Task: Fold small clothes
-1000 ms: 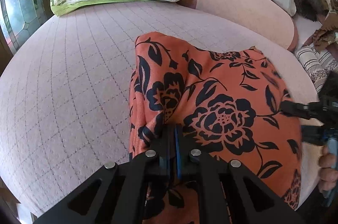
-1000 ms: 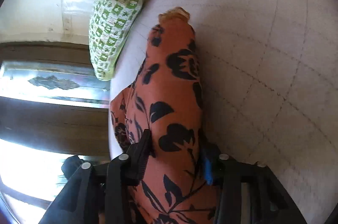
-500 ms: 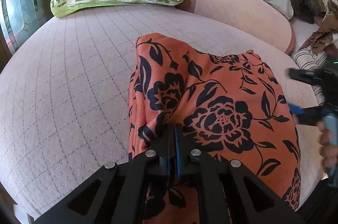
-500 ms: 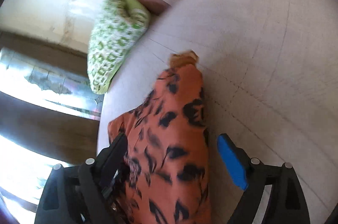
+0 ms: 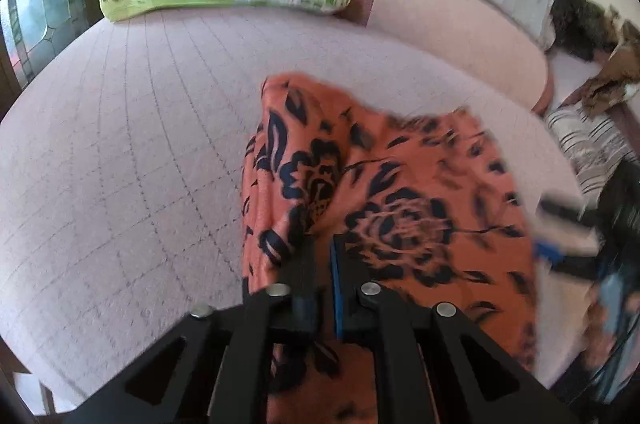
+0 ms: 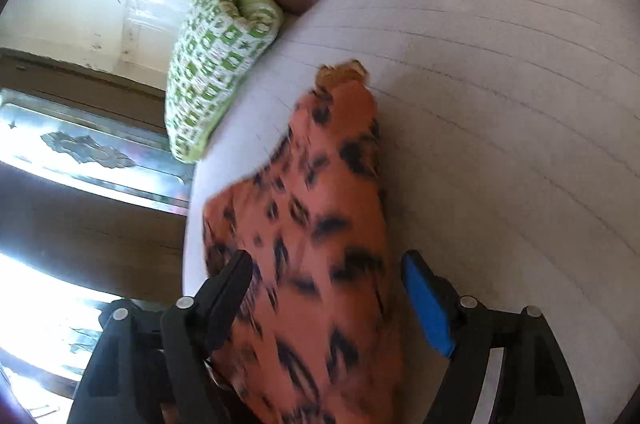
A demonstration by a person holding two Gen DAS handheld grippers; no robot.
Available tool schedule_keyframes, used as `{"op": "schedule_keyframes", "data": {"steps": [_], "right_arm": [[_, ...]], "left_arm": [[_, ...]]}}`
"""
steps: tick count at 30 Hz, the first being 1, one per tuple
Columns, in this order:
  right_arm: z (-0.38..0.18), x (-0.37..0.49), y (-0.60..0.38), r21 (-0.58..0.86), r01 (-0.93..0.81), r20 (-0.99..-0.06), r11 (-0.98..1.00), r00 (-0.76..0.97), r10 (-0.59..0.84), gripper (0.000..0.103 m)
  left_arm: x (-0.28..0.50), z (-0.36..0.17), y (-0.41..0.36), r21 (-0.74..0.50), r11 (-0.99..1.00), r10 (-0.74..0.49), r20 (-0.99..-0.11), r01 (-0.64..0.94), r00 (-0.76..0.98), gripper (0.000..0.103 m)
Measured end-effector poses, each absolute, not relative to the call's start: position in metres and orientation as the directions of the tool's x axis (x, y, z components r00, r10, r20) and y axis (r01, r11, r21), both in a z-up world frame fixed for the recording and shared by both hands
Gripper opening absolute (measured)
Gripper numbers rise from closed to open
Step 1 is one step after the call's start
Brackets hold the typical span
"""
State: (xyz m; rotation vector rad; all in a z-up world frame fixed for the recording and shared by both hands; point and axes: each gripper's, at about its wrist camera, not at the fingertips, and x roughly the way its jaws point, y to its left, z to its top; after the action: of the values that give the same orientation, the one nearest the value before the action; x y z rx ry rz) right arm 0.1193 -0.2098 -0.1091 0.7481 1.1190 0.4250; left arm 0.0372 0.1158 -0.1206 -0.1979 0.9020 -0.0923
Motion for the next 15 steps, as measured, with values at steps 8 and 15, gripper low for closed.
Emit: {"op": "schedule_keyframes", "data": {"steps": [8, 15], "right_arm": [[-0.118, 0.064, -0.174, 0.581, -0.041, -0.751, 0.813, 0.358, 0.555, 0.046], [-0.107, 0.063, -0.176, 0.453, -0.015, -0.827, 0.891, 0.367, 0.426, 0.076]], "left_arm": [[0.013, -0.145, 0.101, -0.075, 0.997, -0.069, -0.785, 0.015, 0.616, 0.036], [-0.010, -0.113, 0.133, -0.261, 0.965, -0.188, -0.729, -0.013, 0.658, 0.043]]}}
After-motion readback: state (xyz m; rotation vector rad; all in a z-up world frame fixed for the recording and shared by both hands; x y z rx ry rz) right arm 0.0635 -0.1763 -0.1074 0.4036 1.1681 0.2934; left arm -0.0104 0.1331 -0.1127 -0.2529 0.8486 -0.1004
